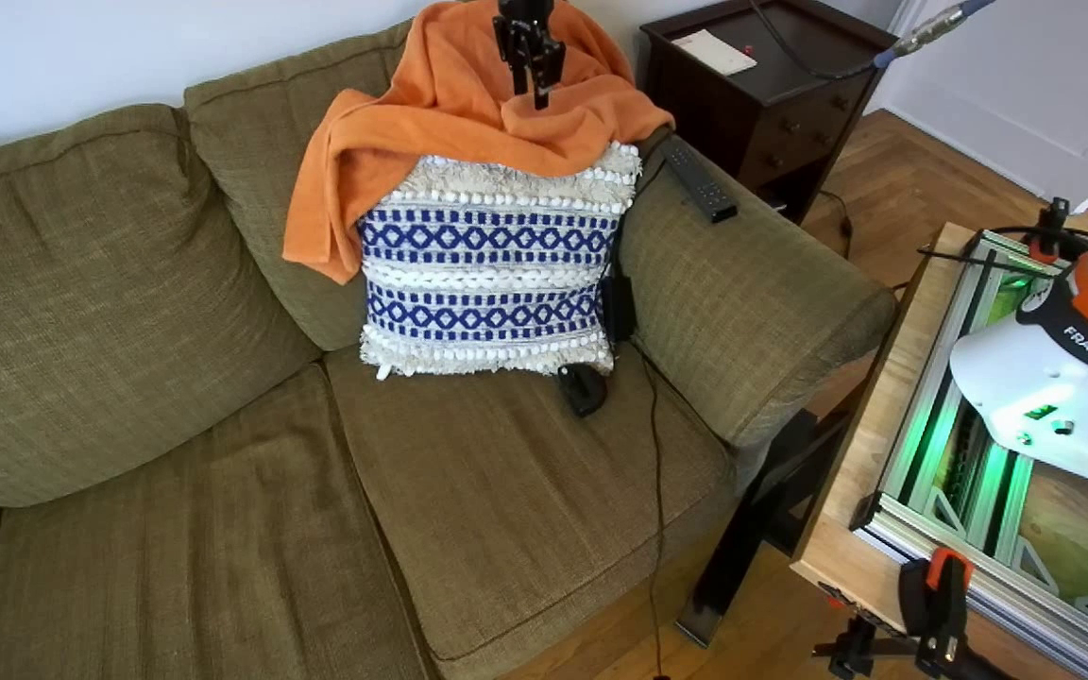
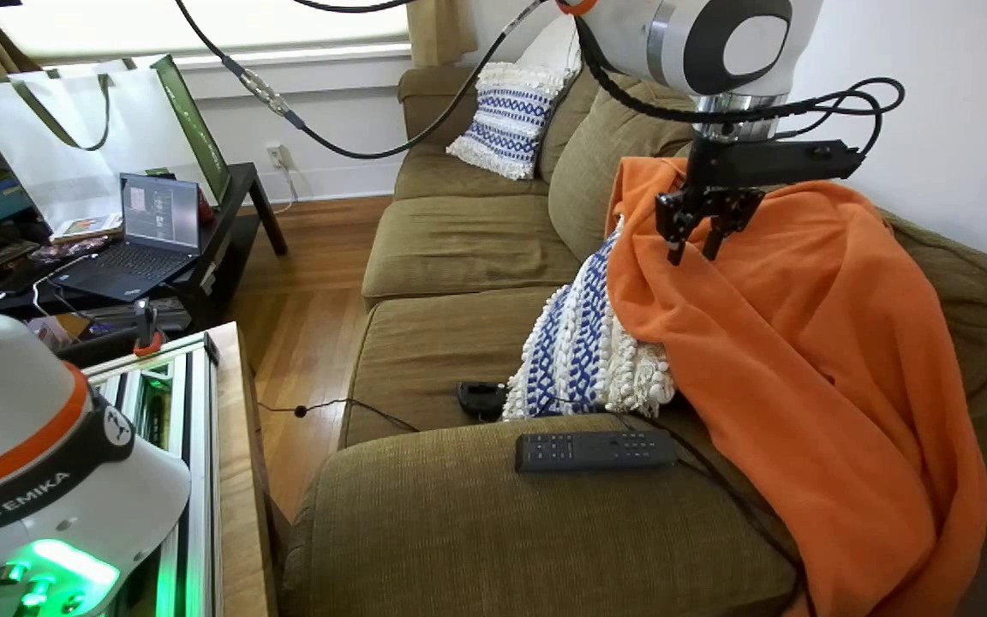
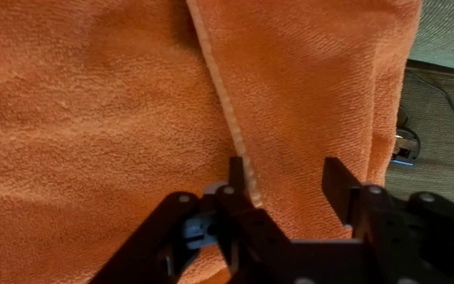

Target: Use the orange towel to cover the pillow

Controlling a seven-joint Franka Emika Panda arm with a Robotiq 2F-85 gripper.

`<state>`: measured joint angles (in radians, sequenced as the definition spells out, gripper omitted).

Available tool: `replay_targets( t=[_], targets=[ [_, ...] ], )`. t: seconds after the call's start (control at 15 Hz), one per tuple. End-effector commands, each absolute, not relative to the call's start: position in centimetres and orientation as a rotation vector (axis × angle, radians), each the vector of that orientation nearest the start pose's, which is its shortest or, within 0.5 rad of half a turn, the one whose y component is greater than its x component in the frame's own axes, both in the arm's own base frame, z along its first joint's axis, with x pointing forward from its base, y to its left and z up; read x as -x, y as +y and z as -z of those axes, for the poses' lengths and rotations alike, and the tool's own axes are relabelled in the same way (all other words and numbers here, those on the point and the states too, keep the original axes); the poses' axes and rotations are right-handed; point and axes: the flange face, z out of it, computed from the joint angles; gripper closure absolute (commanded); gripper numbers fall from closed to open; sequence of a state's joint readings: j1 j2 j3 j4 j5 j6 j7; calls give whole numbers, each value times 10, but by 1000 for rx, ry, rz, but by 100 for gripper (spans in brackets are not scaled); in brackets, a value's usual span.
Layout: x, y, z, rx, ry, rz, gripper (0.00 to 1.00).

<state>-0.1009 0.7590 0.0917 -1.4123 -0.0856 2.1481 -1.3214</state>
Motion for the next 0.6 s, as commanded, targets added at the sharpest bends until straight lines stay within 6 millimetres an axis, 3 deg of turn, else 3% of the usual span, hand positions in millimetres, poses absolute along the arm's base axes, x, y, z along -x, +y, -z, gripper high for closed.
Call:
replay_targets(
  t=[0.0, 0.27, 0.53],
  targets=[
    [-729, -25, -245, 2437, -1950, 16, 69],
    [-727, -24, -248, 2435, -1948, 7, 99],
    [-719, -26, -252, 2469, -1888, -43, 99]
  ],
)
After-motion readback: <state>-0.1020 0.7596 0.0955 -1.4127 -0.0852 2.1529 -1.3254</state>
